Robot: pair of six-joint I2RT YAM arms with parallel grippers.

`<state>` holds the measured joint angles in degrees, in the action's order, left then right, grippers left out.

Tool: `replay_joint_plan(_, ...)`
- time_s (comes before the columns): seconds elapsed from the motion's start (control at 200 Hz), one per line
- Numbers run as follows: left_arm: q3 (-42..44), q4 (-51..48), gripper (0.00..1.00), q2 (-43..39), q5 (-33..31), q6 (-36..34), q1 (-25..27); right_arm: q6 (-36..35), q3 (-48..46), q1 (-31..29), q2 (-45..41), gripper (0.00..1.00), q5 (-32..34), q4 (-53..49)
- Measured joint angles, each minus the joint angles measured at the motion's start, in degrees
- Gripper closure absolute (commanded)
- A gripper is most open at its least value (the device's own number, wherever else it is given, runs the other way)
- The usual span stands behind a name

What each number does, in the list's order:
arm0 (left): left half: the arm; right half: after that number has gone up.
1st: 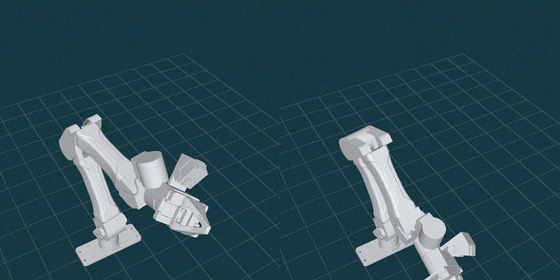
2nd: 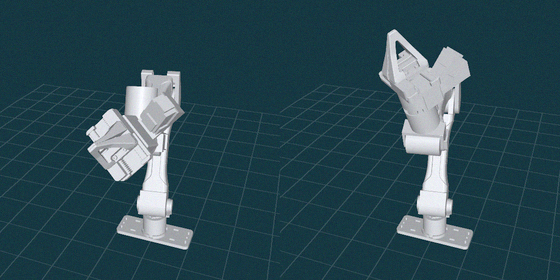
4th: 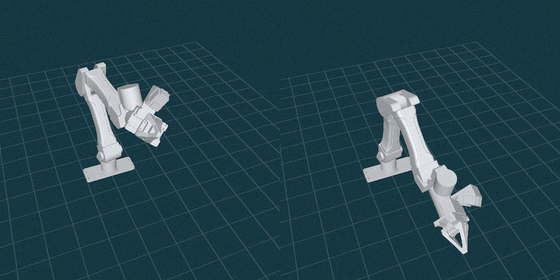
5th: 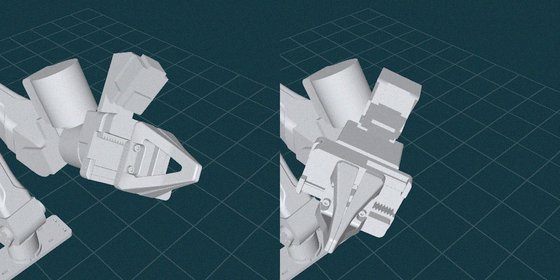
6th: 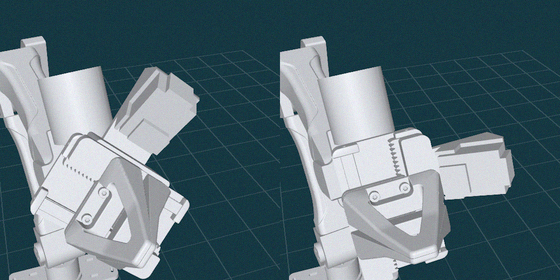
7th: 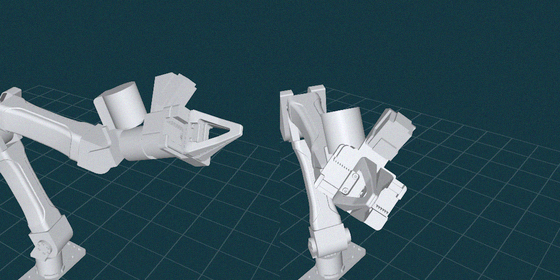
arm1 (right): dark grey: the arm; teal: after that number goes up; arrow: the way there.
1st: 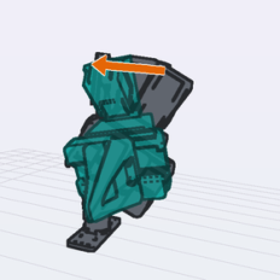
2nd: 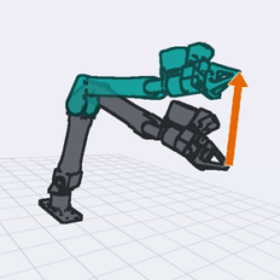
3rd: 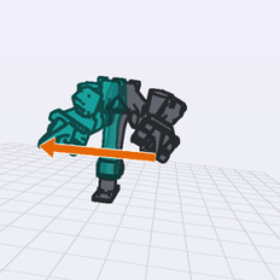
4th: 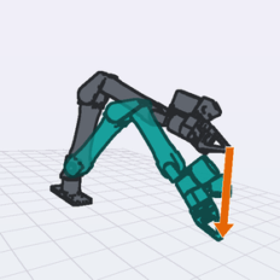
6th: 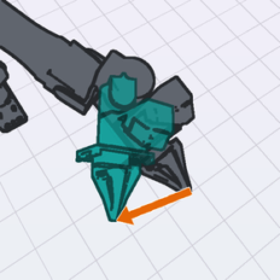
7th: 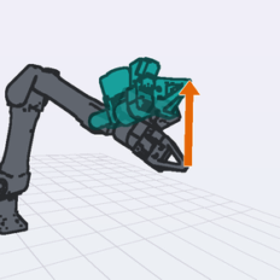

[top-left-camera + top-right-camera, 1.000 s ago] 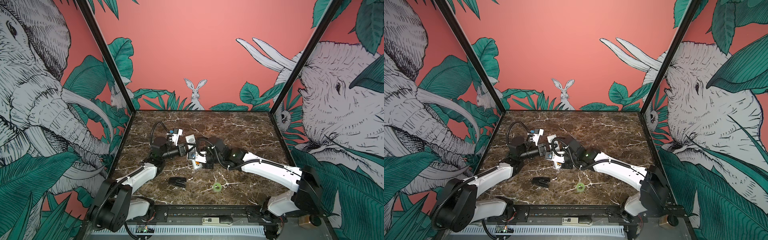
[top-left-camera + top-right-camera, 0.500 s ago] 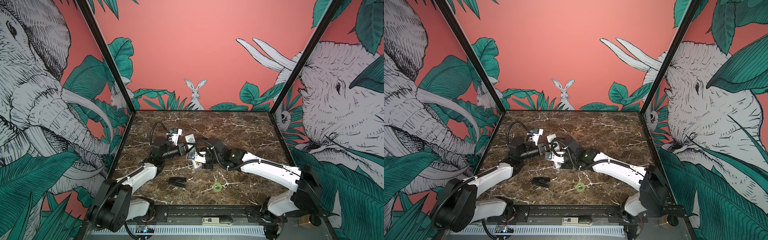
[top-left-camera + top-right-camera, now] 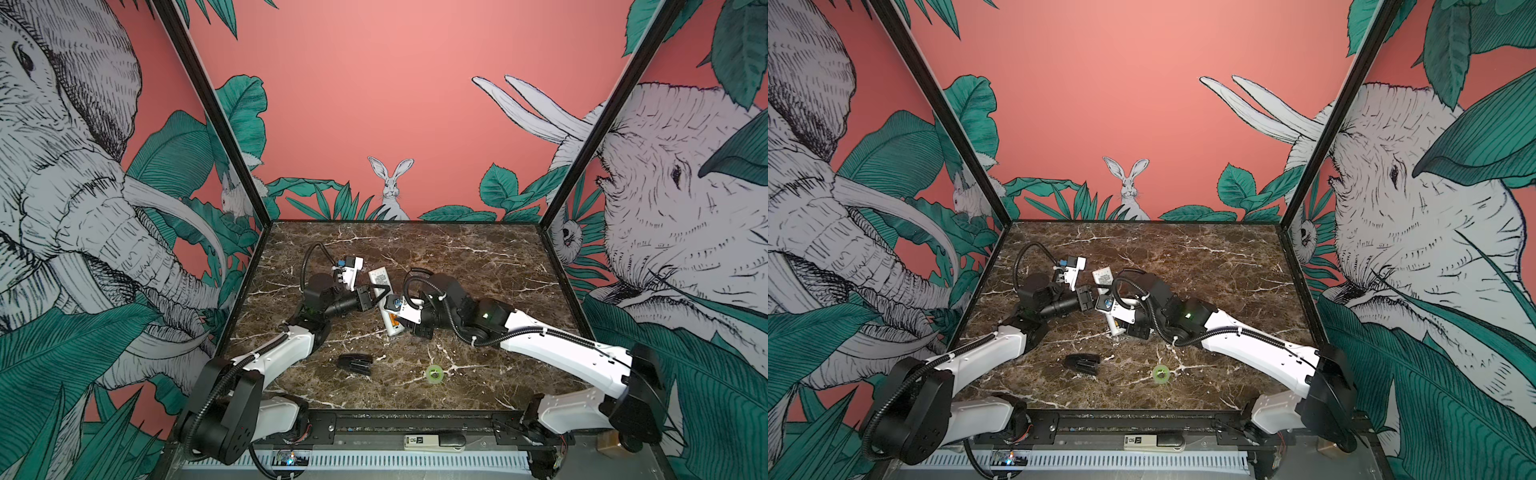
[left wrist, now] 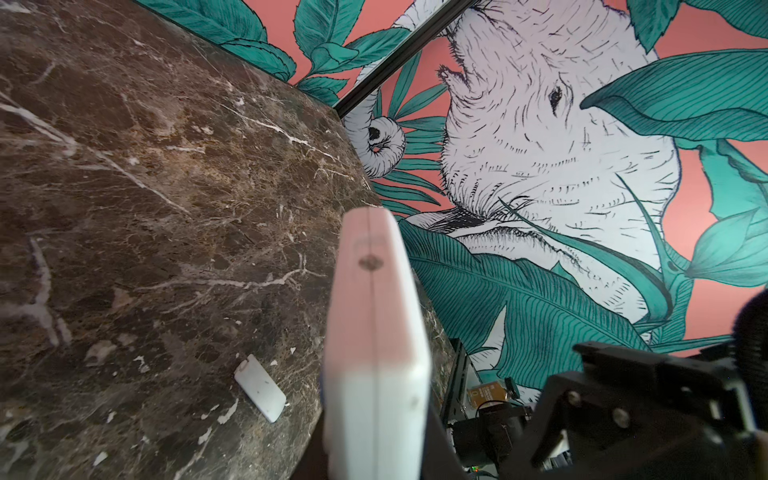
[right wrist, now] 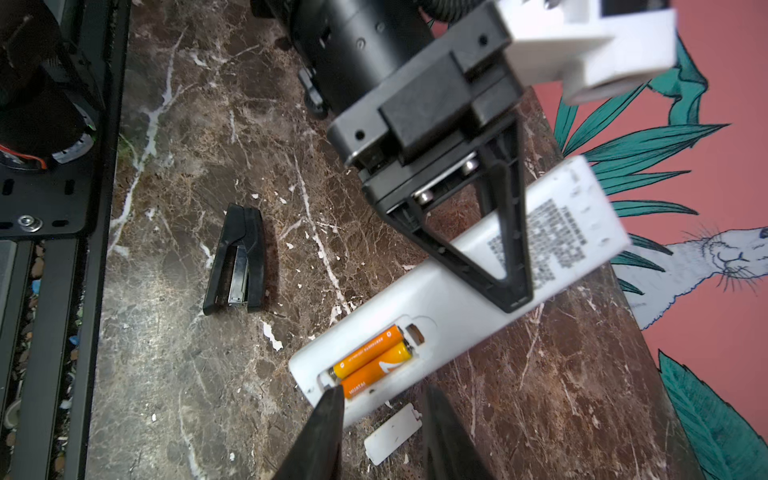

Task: Load the batteries into the remote control
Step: 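Lift the right gripper off the remote and move it over the white cover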

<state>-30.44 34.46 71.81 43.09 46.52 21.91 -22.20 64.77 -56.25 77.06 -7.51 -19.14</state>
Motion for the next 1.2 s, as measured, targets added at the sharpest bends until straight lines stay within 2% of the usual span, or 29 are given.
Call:
replay_joint_plan(0.48, 0.5, -5.2, 1.0, -1.6, -5.9, -2.2, 0.0, 15.9, -3.8, 11.6, -3.8, 0.42, -0.9, -4.8)
replay_joint_plan(0.94, 0.5, -16.0, 1.0, -7.4, -11.0, -7.8, -0.7, 28.2, -5.6, 16.4, 4.3, 0.38, -1.3, -5.6)
replay_joint_plan(1.195, 0.5, -19.7, 1.0, -7.9, -12.9, -8.7, -1.7, 31.2, -5.6, 17.3, 9.0, 0.29, -1.7, -5.3)
